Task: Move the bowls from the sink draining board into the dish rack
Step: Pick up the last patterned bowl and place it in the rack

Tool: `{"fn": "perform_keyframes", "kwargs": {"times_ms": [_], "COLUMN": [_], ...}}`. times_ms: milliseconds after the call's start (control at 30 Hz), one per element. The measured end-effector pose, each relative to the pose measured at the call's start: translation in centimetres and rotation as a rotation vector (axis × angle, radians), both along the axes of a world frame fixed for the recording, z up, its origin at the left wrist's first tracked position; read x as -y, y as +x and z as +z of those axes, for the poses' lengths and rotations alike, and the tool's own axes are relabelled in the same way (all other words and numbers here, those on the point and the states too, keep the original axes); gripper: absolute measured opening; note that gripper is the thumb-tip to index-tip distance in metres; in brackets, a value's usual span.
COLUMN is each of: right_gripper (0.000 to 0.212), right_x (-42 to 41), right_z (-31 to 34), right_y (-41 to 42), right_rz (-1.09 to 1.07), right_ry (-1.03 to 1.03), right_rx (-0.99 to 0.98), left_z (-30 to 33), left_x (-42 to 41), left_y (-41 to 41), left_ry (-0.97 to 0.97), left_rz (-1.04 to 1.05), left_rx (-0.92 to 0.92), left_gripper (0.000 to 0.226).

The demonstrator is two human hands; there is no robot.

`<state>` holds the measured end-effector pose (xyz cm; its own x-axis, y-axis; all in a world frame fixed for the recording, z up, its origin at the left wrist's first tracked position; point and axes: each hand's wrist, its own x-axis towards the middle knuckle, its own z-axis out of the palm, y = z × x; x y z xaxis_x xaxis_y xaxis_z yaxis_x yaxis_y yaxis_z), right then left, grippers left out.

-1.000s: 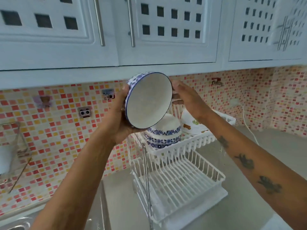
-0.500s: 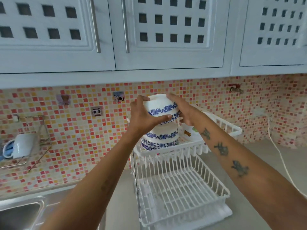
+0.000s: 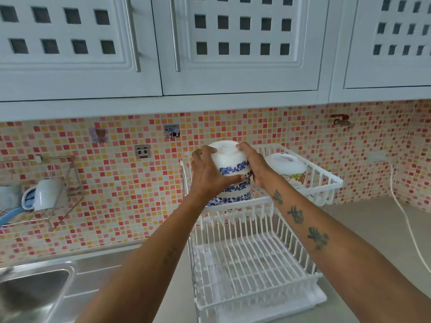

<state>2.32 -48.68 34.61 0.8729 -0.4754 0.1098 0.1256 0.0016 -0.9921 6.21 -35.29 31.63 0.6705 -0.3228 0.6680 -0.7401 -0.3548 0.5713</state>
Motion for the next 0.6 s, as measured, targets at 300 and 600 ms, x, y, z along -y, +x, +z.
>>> {"fn": "perform_keyframes", "kwargs": {"times_ms": [300, 600], "right_gripper": [0.056, 0.039], "right_x": [0.5, 1.3], "right_z": [-1.2, -2.2], "right_y": [0.6, 1.2], "right_rz": [0.005, 0.006], "right_ry": [-0.031, -0.098], "right_rx": [-0.033, -0.122], "left_z": [-0.5, -0.8], "left_x": [0.4, 0.6], "left_y": [0.7, 1.0], "left_ry": [0.072, 0.119], "left_rz": [0.017, 0.004], "left_rx": [0.001, -0.031], "left_gripper": [0.105, 0.104]}}
